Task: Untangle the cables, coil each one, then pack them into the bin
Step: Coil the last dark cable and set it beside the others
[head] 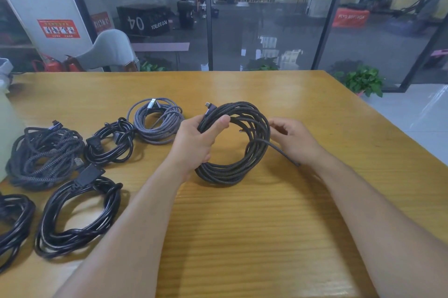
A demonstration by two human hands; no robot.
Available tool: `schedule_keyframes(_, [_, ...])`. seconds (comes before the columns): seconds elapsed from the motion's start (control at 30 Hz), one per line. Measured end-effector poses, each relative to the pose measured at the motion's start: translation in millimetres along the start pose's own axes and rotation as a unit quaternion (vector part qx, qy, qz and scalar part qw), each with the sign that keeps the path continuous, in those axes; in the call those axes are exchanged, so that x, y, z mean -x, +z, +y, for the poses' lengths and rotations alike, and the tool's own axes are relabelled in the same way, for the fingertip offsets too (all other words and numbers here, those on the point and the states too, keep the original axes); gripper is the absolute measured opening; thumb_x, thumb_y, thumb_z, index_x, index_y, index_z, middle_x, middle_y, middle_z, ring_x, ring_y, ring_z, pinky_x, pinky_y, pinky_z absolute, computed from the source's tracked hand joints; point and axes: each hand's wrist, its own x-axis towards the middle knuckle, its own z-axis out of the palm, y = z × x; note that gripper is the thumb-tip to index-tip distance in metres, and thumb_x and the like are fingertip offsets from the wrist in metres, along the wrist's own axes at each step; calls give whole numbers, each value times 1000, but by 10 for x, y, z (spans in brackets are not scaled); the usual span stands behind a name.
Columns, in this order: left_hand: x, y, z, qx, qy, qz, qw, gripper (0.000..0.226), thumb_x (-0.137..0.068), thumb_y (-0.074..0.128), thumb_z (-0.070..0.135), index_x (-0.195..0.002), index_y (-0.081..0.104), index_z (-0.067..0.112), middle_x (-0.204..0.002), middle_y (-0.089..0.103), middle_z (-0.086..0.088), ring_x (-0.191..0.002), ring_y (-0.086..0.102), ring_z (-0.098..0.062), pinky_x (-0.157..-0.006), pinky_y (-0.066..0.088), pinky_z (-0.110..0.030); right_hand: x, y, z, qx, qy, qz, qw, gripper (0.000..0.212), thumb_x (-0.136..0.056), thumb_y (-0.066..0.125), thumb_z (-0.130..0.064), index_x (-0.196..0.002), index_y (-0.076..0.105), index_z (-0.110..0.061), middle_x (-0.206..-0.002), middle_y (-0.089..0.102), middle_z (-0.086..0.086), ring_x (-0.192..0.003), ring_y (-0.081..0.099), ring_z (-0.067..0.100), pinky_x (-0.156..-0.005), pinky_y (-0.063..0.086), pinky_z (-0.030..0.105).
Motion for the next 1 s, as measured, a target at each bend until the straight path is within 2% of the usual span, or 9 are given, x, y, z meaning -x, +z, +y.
schedule_keyframes(0.2, [22, 73, 8, -1, 4, -6, 1000, 49, -85, 71, 57, -97, 72, 10, -61, 25, -1, -52, 19, -18, -49, 21, -35, 101, 74, -160, -326, 88, -98, 936, 57, -98, 34, -34, -120, 67, 7, -114, 64, 23, -94, 45, 31, -88, 34, 45])
schedule_keyframes(0.33, [16, 66, 2, -15, 8, -5, 1000, 46, -91, 69, 55, -92, 68, 8, -58, 29, 2, -50, 20, -19, -50, 22, -37, 145, 36, -248, -351, 60, -179, 917, 52, -75, 75, -49, -107, 78, -9, -108, 65, 16, -87, 61, 23, -80, 52, 38])
schedule_keyframes(0.47, [13, 77, 6, -32, 16, 12, 999, 43, -90, 69, 56, -84, 68, 14, -54, 31, 6, -47, 22, -17, -50, 24, -35, 180, 23, -291, -347, 67, -232, 906, 79, -55, 93, -64, -112, 72, -14, -98, 71, -5, -88, 68, 11, -76, 56, 26])
schedule_keyframes(0.53, [14, 92, 3, -38, 15, 24, 999, 41, -91, 69, 56, -80, 68, 16, -53, 31, 9, -46, 23, -14, -51, 24, -34, 177, 74, -325, -273, 62, -202, 939, 74, -54, 97, -56, -107, 66, -15, -90, 67, -9, -84, 64, 7, -77, 51, 21])
schedule_keyframes(0.6, [16, 115, 6, -43, 15, 32, 998, 41, -92, 68, 56, -80, 67, 17, -51, 32, 10, -45, 24, -12, -51, 25, -33, 161, 203, -378, -211, 52, -120, 969, 37, -72, 93, -23, -91, 62, -16, -76, 58, -7, -71, 56, 9, -72, 45, 21])
schedule_keyframes(0.67, [14, 135, 3, -52, 18, 45, 997, 41, -92, 68, 55, -79, 67, 16, -51, 34, 12, -44, 26, -11, -52, 27, -33, 135, 349, -415, -163, 49, -6, 985, 29, -81, 85, -4, -78, 59, -16, -64, 54, -11, -60, 51, 8, -64, 42, 23])
schedule_keyframes(0.87, [9, 172, -2, -52, 17, 72, 996, 38, -94, 70, 50, -79, 66, 15, -48, 33, 15, -43, 26, -8, -50, 28, -29, 135, 495, -372, -74, 4, 141, 987, 22, -87, 84, -30, -76, 68, -21, -62, 68, -10, -60, 63, 9, -67, 52, 32])
schedule_keyframes(0.93, [10, 184, -4, -51, 13, 77, 996, 38, -93, 70, 50, -80, 67, 15, -47, 34, 15, -42, 27, -8, -50, 29, -29, 146, 477, -379, 15, -39, 187, 981, 18, -87, 83, -39, -93, 72, -27, -75, 73, -18, -74, 68, 2, -74, 53, 27])
schedule_keyframes(1.0, [8, 188, -7, -56, 2, 83, 995, 39, -93, 69, 52, -81, 68, 15, -45, 37, 16, -40, 29, -7, -50, 30, -28, 151, 432, -369, 116, -80, 221, 965, 48, -86, 80, -52, -126, 70, -28, -98, 73, -23, -94, 65, -5, -85, 50, 20])
